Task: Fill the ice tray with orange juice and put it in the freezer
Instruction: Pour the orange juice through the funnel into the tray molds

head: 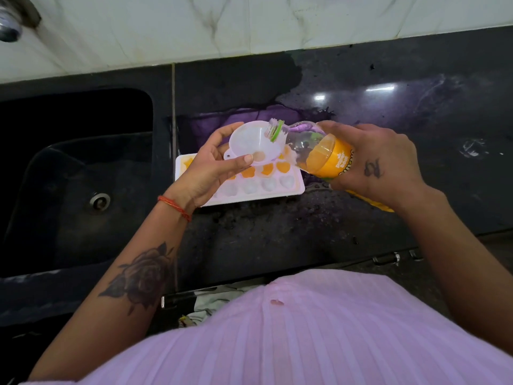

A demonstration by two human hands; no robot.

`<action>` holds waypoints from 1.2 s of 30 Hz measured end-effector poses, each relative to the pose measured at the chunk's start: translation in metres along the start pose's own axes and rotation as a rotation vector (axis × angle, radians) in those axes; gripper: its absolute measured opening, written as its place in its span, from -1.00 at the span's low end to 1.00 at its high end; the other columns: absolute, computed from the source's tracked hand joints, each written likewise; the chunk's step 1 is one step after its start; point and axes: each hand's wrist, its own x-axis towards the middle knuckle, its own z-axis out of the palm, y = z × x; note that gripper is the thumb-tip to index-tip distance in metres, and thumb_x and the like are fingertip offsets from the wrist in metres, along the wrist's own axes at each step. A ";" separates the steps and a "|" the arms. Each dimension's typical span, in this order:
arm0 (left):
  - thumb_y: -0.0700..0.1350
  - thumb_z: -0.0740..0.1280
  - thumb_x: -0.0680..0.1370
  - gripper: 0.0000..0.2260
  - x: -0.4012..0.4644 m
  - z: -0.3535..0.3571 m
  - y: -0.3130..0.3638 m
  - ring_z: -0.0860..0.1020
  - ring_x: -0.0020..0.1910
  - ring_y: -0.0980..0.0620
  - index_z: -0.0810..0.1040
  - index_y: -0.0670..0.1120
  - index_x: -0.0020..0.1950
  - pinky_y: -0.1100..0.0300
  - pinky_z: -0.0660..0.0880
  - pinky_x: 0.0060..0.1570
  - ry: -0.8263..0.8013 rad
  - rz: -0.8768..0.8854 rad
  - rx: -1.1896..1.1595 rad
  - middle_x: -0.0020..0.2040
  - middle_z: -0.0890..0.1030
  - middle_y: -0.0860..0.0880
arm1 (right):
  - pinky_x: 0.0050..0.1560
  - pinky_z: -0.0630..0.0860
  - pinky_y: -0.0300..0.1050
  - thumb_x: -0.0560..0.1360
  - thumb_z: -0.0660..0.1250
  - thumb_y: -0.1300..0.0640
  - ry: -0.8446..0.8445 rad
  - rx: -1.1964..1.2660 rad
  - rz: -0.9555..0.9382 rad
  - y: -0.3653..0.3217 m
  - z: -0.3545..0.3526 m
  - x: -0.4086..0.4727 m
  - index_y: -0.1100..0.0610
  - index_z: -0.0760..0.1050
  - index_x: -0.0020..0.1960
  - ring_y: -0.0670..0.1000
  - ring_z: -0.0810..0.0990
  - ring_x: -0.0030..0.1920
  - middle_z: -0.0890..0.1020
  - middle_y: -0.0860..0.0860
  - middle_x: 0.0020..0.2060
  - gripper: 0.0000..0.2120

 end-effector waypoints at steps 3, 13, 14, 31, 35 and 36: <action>-0.29 0.44 0.36 -0.43 -0.017 -0.018 0.002 0.60 0.13 0.01 0.40 -0.02 0.32 0.09 0.59 0.05 0.039 0.009 0.010 0.10 0.62 0.07 | -0.11 0.40 -0.05 0.21 0.53 -0.03 -0.002 0.017 -0.051 -0.017 0.003 0.003 -0.19 0.28 0.38 0.20 0.55 -0.02 0.59 0.08 -0.02 -0.20; -0.28 0.45 0.35 -0.46 -0.074 -0.075 0.003 0.59 0.16 0.05 0.44 0.02 0.28 0.19 0.59 -0.04 0.221 0.059 -0.010 0.11 0.61 0.11 | -0.08 0.36 -0.05 0.23 0.53 -0.01 -0.044 0.022 -0.205 -0.073 0.014 0.017 -0.19 0.25 0.40 0.19 0.53 0.06 0.57 0.05 0.06 -0.19; -0.27 0.46 0.34 -0.45 -0.078 -0.078 0.002 0.58 0.16 0.04 0.44 0.02 0.28 0.19 0.59 -0.04 0.230 0.063 -0.014 0.10 0.61 0.11 | -0.09 0.34 -0.07 0.23 0.53 -0.01 -0.042 0.021 -0.214 -0.077 0.016 0.018 -0.19 0.25 0.39 0.19 0.53 0.06 0.57 0.05 0.06 -0.19; -0.26 0.44 0.31 -0.42 -0.084 -0.079 -0.004 0.58 0.17 0.02 0.41 -0.01 0.30 0.19 0.59 -0.05 0.230 0.025 -0.049 0.20 0.55 -0.03 | -0.15 0.23 -0.08 0.33 0.47 0.04 -0.015 -0.161 -0.271 -0.093 0.020 0.020 -0.23 0.20 0.40 0.21 0.53 0.06 0.55 0.07 0.11 -0.25; -0.25 0.45 0.30 -0.39 -0.083 -0.077 -0.004 0.56 0.19 0.00 0.39 -0.02 0.32 0.19 0.59 -0.05 0.241 0.018 -0.042 0.24 0.52 -0.04 | -0.17 0.22 -0.07 0.34 0.46 0.06 0.013 -0.193 -0.277 -0.091 0.019 0.021 -0.23 0.20 0.40 0.23 0.54 0.05 0.54 0.08 0.11 -0.26; -0.25 0.44 0.30 -0.39 -0.083 -0.076 -0.003 0.56 0.19 0.00 0.39 -0.02 0.32 0.19 0.59 -0.05 0.243 0.018 -0.042 0.23 0.52 -0.03 | -0.17 0.22 -0.06 0.34 0.46 0.07 0.019 -0.199 -0.277 -0.091 0.019 0.021 -0.23 0.21 0.40 0.23 0.54 0.04 0.55 0.08 0.11 -0.26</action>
